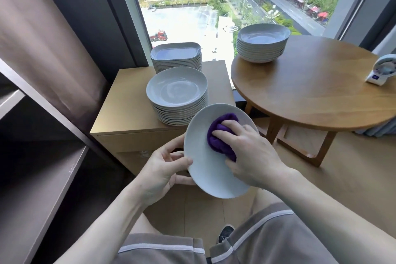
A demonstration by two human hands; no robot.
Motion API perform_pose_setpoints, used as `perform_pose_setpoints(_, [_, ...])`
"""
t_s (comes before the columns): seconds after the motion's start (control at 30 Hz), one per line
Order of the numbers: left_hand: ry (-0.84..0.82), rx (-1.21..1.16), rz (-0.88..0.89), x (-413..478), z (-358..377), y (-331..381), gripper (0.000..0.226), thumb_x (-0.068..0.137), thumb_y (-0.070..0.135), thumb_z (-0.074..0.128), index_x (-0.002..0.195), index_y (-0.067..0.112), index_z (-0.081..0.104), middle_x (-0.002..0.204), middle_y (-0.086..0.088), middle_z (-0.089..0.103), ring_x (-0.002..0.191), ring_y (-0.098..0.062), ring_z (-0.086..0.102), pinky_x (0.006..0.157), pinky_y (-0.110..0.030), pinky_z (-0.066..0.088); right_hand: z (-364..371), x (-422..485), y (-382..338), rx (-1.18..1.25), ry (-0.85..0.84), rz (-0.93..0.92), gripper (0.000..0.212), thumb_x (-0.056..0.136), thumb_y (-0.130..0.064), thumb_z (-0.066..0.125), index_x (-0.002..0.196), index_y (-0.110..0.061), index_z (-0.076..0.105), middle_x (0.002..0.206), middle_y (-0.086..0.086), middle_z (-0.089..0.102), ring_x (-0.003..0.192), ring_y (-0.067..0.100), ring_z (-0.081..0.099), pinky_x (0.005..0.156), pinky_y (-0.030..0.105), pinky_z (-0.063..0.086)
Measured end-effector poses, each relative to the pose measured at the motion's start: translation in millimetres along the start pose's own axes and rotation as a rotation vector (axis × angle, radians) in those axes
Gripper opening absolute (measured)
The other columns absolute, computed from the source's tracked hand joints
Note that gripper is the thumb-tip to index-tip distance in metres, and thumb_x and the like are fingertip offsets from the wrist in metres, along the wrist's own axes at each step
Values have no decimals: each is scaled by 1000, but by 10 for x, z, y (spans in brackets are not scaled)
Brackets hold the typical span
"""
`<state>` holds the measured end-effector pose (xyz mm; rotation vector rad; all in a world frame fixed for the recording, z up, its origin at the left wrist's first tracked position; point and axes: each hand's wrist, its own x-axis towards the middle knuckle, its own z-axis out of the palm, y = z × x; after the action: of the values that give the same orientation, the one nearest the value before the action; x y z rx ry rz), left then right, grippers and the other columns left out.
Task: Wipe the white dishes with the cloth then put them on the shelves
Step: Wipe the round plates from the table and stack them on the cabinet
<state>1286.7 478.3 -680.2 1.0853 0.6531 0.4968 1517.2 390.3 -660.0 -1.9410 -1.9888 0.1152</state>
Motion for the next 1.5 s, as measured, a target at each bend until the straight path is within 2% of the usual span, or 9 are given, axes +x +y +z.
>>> perform_pose_setpoints(0.23, [129, -38, 55, 24, -103, 45, 62, 87, 13, 75, 144, 32, 60, 129, -25, 70, 111, -40, 73, 79, -51, 63, 155, -128, -191, -5, -154, -134, 65, 89, -34, 70, 146, -38, 40, 151, -10, 39, 127, 20, 46, 94, 35, 53])
perform_pose_setpoints(0.47, [139, -27, 66, 1, -137, 91, 67, 85, 11, 76, 146, 31, 58, 129, -24, 70, 107, -37, 74, 77, -50, 63, 83, -33, 99, -49, -136, 68, 61, 86, -33, 67, 143, -36, 46, 141, -10, 45, 115, 20, 50, 77, 26, 43])
perform_pose_setpoints(0.53, [116, -14, 51, -2, -99, 79, 67, 86, 10, 76, 147, 31, 57, 130, -25, 69, 106, -37, 74, 78, -49, 63, 54, -2, 177, -74, -111, 144, 61, 86, -32, 66, 144, -35, 45, 141, -8, 44, 111, 21, 50, 73, 27, 39])
perform_pose_setpoints(0.7, [12, -7, -4, -20, 50, -22, 65, 87, 12, 79, 146, 34, 59, 131, -27, 67, 113, -39, 71, 83, -52, 62, 11, 51, 185, -62, -3, 221, 63, 84, -29, 67, 144, -31, 46, 144, -4, 43, 108, 25, 49, 73, 32, 43])
perform_pose_setpoints(0.83, [-43, -12, -39, -23, 122, -83, 69, 86, 16, 82, 148, 35, 57, 133, -29, 65, 119, -42, 68, 86, -55, 61, -2, 39, 66, 17, 71, 129, 64, 82, -26, 68, 143, -28, 50, 146, -2, 44, 122, 29, 48, 89, 42, 52])
perform_pose_setpoints(0.97, [-100, 7, -39, -17, 108, -73, 67, 92, 18, 79, 152, 33, 53, 138, -28, 63, 123, -41, 66, 90, -55, 59, 13, -8, -64, 99, 65, -23, 63, 83, -27, 71, 143, -30, 52, 149, -4, 46, 116, 25, 51, 91, 40, 52])
perform_pose_setpoints(1.23, [-29, -66, 25, 1, -56, 58, 61, 92, 16, 73, 150, 27, 55, 135, -27, 65, 113, -38, 71, 82, -50, 62, 40, -86, -251, 154, -196, -244, 65, 88, -38, 72, 146, -42, 44, 151, -15, 40, 131, 17, 44, 103, 35, 47])
perform_pose_setpoints(1.37, [66, -40, 67, 2, -162, 141, 65, 89, 15, 74, 149, 30, 55, 133, -25, 67, 114, -42, 71, 80, -51, 63, 31, -95, -150, 90, -311, -210, 68, 84, -32, 74, 145, -42, 45, 149, -17, 41, 133, 14, 42, 104, 31, 45])
perform_pose_setpoints(1.5, [120, -14, 82, -1, -191, 165, 67, 87, 13, 75, 148, 31, 57, 130, -25, 69, 109, -37, 73, 80, -51, 63, 26, -70, 65, 13, -309, -100, 61, 84, -31, 70, 141, -41, 50, 143, -17, 45, 127, 16, 47, 97, 32, 48])
